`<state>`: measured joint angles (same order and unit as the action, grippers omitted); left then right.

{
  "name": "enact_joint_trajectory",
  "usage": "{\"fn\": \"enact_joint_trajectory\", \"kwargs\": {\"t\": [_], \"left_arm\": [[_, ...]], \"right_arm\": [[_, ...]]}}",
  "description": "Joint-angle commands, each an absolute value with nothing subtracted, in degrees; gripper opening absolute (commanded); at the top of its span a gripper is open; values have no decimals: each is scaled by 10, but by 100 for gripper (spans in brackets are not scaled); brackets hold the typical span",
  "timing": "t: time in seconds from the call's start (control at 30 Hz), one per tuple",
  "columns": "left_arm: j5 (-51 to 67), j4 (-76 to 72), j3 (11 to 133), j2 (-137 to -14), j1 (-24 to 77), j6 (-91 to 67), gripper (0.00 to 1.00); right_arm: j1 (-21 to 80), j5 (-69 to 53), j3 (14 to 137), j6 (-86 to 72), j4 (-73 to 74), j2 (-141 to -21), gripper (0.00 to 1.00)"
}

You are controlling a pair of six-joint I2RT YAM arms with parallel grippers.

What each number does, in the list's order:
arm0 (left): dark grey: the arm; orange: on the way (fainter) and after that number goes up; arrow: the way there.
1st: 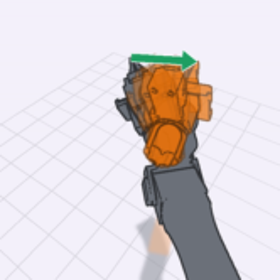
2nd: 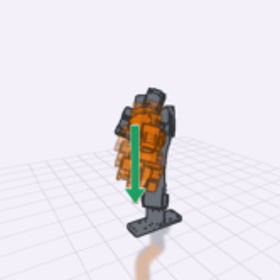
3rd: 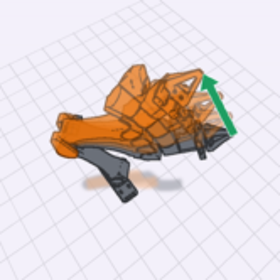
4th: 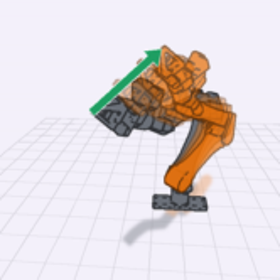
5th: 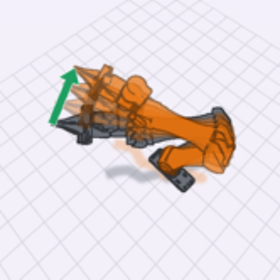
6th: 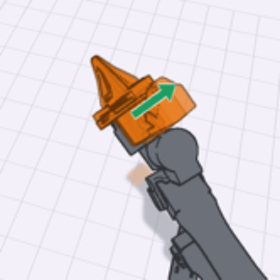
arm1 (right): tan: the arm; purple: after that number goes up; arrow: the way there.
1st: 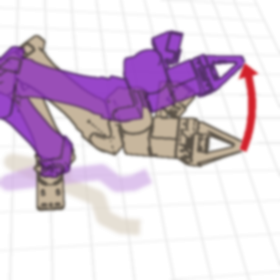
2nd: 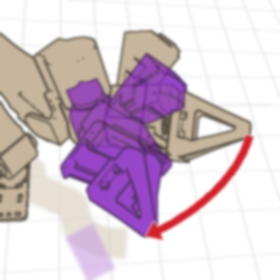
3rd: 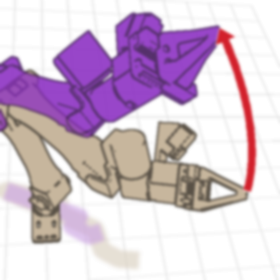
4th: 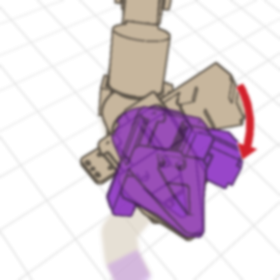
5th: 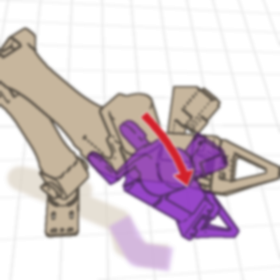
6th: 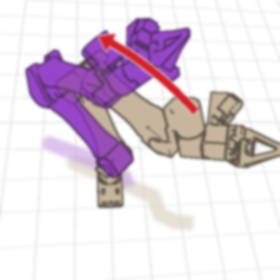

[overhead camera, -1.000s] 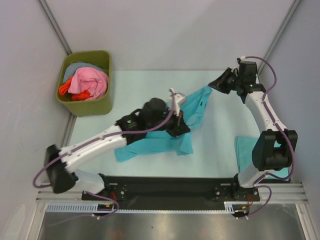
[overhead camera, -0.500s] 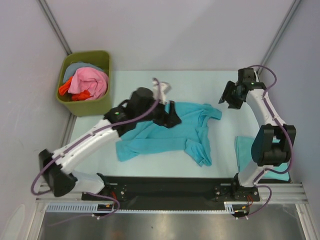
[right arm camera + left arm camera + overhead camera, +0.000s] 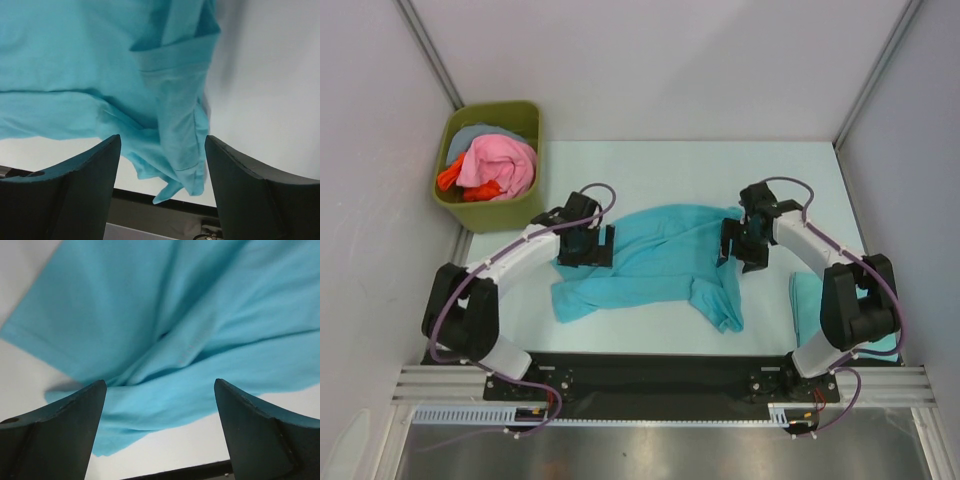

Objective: Fold and stack the t-shirts
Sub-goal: Flatten the tshirt out

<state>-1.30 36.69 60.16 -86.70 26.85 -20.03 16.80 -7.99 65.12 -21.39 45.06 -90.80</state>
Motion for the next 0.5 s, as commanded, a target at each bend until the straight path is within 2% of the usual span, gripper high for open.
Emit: {"fn": "enact_joint_trajectory", "kwargs": {"t": [0.0,0.03,0.13,0.17,0.23,0.27,0.3,0.37,0.43,0.47], "left_arm": [[29,331,597,-866,251,-173,96],[29,321,598,-880,253,-173,96],[26,316,608,-939,253,-157,81],[30,316,617,-952,253,-148,71],[40,309,620,-978,253,-142,65],[44,306,621,-984,253,-138,54],[47,301,625,-988,253,-137,49],[43,302,630,-1009,251,-137,42],[47,310,645,-1027,250,-135,39],[48,309,647,-1034,250,-134,33]], "right_arm": [[148,-129,625,-231,424,-893,74],[145,-134,619,-232,418,-898,75],[141,-149,610,-224,408,-917,71],[141,-152,611,-220,408,-923,68],[140,-160,608,-220,401,-931,65],[139,-162,607,-221,399,-937,60],[138,-163,607,-223,389,-940,59],[137,-158,606,-227,383,-947,54],[133,-155,604,-230,373,-955,51],[131,-155,604,-232,370,-961,50]]}}
